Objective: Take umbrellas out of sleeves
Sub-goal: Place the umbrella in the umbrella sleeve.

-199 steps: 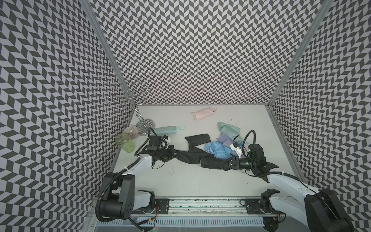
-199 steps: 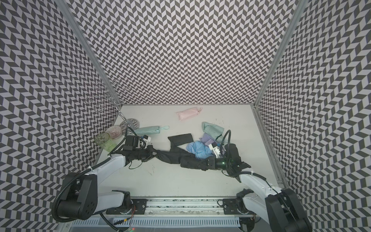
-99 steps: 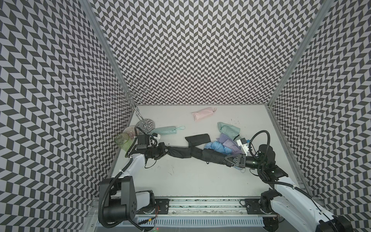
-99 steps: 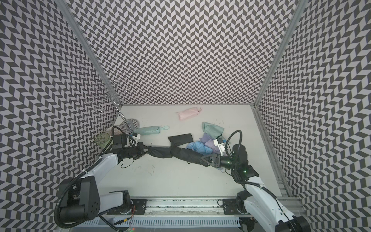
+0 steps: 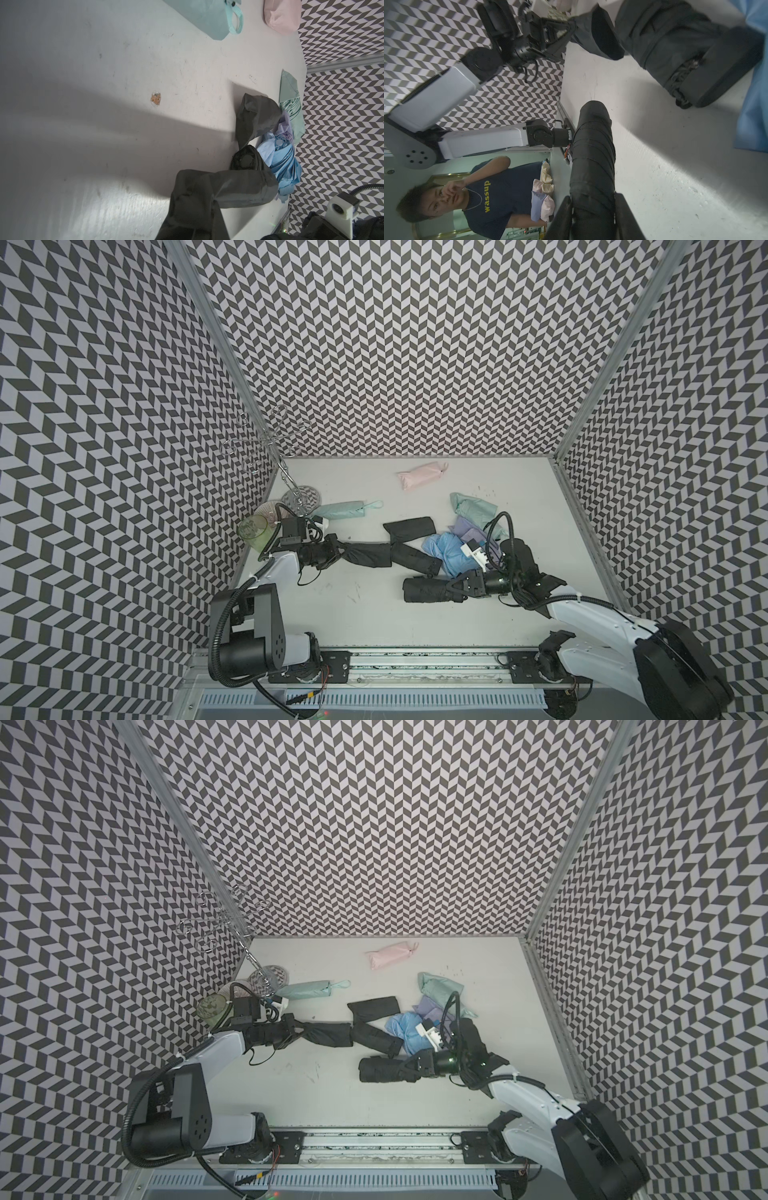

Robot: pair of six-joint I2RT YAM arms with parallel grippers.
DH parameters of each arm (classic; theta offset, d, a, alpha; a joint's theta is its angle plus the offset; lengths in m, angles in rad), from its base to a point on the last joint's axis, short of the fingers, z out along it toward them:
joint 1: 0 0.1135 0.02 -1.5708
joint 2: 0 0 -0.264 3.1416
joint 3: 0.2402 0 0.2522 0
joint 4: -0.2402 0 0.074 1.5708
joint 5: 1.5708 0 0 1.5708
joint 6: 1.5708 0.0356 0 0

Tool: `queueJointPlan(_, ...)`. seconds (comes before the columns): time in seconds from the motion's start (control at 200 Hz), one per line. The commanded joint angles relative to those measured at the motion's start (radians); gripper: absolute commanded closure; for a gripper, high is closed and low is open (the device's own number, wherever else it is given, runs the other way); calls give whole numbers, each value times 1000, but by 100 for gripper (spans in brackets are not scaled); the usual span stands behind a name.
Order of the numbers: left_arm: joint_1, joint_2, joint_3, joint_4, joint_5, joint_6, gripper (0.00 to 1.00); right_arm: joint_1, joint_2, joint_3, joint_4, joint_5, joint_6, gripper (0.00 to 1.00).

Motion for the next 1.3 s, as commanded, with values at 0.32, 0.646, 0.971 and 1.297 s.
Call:
queueJointPlan(0.32, 7, 84, 11, 8, -3, 63, 100, 21, 181, -11, 213, 56, -20, 100)
queueJointPlan(0.646, 7, 118, 16, 9, 1, 74, 95, 21, 235, 13, 219, 79, -32, 88)
queueJointPlan(0.971, -38, 136, 19, 3, 35, 100, 100, 22, 268, 30, 218, 85, -40, 85)
queueJointPlan(1.297, -181, 126, 33, -43, 50, 105, 100, 48, 29, 4, 348, -38, 90, 100)
